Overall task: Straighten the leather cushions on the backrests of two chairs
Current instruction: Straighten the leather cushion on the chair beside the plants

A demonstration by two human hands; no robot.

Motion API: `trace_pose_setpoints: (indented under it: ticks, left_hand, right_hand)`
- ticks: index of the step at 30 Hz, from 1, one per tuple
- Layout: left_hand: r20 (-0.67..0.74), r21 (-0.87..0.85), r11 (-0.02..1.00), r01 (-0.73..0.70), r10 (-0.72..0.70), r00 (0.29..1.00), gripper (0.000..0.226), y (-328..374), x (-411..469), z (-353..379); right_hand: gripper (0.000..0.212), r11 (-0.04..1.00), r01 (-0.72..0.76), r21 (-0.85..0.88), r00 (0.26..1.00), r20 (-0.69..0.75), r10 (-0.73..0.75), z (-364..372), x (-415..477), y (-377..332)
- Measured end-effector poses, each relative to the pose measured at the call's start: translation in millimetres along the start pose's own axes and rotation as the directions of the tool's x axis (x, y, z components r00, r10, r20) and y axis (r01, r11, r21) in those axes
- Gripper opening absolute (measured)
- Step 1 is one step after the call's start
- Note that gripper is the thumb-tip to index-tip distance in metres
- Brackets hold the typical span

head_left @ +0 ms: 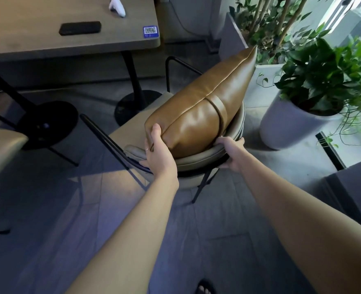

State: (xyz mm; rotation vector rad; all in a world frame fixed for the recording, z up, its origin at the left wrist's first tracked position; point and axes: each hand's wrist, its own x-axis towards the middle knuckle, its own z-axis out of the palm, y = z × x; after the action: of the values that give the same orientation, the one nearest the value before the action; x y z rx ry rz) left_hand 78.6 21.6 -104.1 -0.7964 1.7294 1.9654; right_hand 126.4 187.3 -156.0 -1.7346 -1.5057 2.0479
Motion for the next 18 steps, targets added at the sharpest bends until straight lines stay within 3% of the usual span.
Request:
trace_pose_setpoints:
  ticks: [5, 9, 14, 18]
  left_hand:
    - [0.021, -0.109, 0.993, -0.047, 0.050, 0.999, 0.096, 4, -1, -10]
    - [0.019, -0.161, 0.984, -0.082, 0.086, 0.996, 0.085, 10, 2, -29]
    - [0.011, -0.178, 0.979, -0.099, 0.102, 0.995, 0.070, 23, 13, -55]
    - [0.031, -0.156, 0.981, -0.114, 0.120, 0.992, 0.063, 41, 31, -84]
  right_hand:
    - [0.110, 1.000, 0.008, 0.028, 1.000, 0.009, -0.008, 3, -9, 9]
    - [0.110, 0.998, 0.011, 0.065, 1.000, -0.006, -0.010, 13, -19, 21]
    - [0.097, 0.988, 0.010, 0.153, 0.999, -0.031, -0.005, 37, -35, 39]
    - [0.108, 0.976, 0.000, 0.220, 0.999, -0.035, 0.008, 68, -48, 56]
